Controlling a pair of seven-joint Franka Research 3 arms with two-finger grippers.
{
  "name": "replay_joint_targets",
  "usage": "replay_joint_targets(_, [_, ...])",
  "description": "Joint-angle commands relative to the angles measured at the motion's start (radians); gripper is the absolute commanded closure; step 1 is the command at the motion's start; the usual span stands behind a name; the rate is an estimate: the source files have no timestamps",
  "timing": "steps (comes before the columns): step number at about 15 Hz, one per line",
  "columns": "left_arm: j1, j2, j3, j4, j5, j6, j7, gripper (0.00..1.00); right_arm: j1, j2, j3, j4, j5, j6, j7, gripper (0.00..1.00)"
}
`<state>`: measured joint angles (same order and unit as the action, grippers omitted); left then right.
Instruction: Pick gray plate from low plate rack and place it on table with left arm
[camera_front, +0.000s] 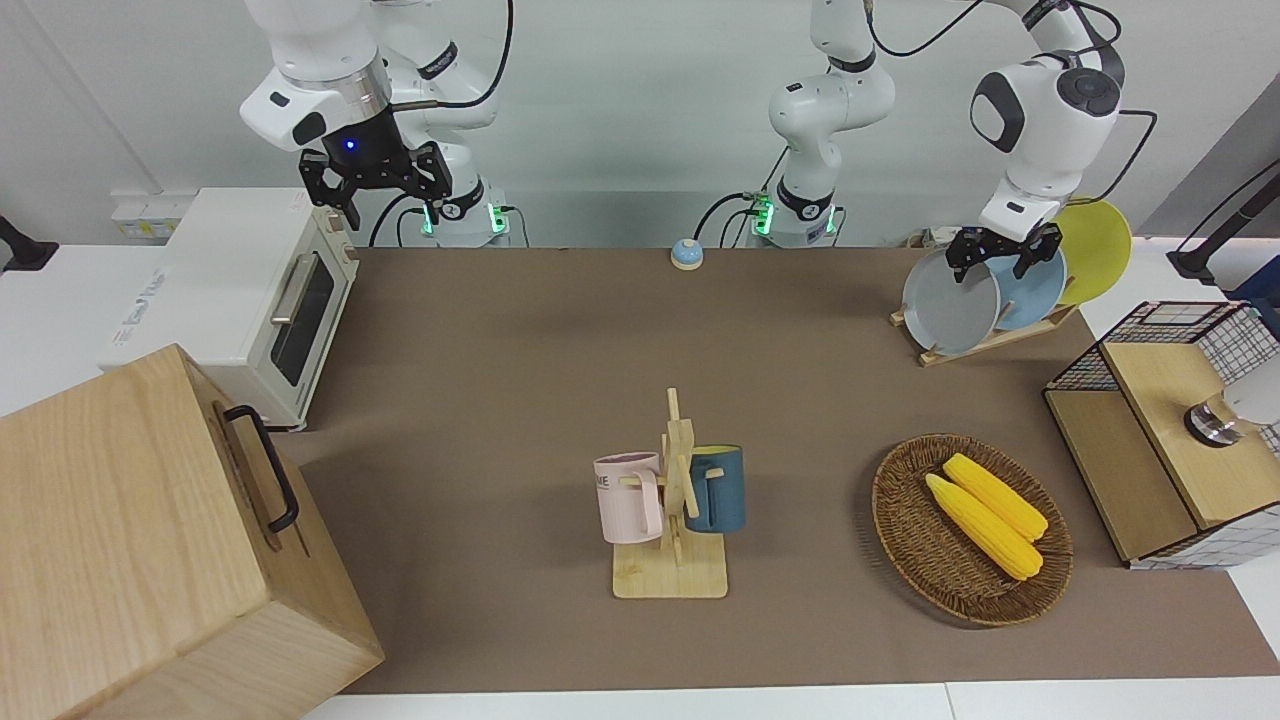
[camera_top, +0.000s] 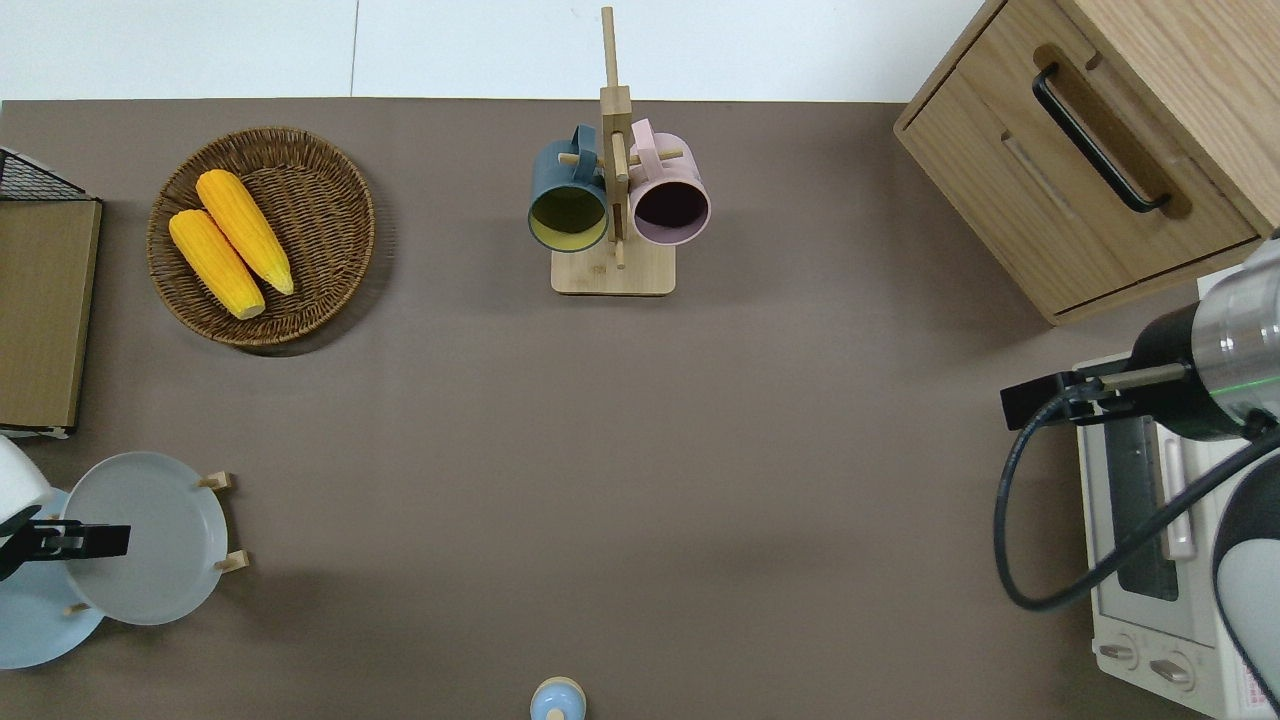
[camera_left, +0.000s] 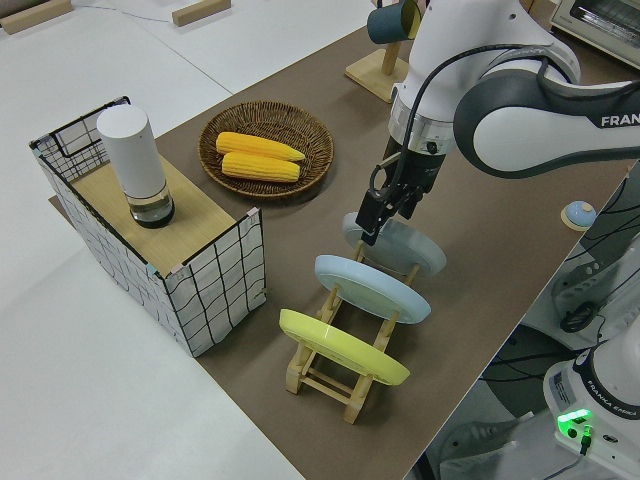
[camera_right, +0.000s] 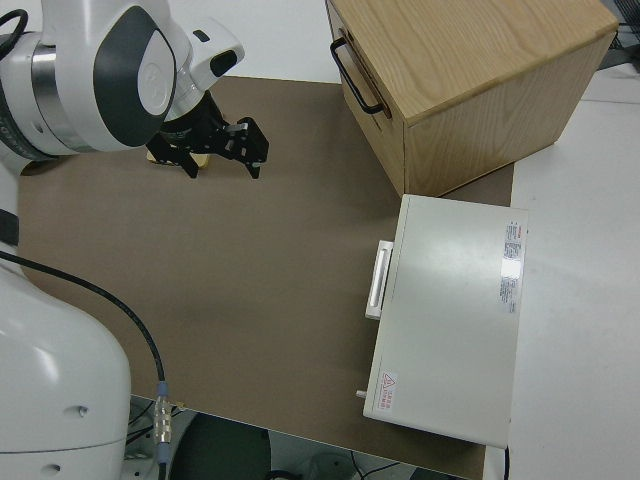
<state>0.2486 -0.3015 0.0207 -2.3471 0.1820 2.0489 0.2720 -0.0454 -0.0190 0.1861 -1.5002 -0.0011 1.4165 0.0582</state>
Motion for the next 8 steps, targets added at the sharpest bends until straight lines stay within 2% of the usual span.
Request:
replay_joint_targets(1, [0.005, -0.033, -0.001, -0.075, 0.016, 0.069, 0.01, 0.0, -0.01, -0.002, 0.006, 0.006, 0.01, -0.014, 0.0, 0.011])
replay_joint_targets(6, [0.003, -0.031, -0.001, -0.093, 0.016, 0.088, 0.01, 0.01, -0.01, -0.002, 0.006, 0.006, 0.01, -0.014, -0.001, 0.011])
replay_joint_targets(8, [0.003, -0.031, -0.001, -0.093, 0.016, 0.086, 0.01, 0.13, -0.01, -0.002, 0.006, 0.006, 0.01, -0.014, 0.0, 0.013])
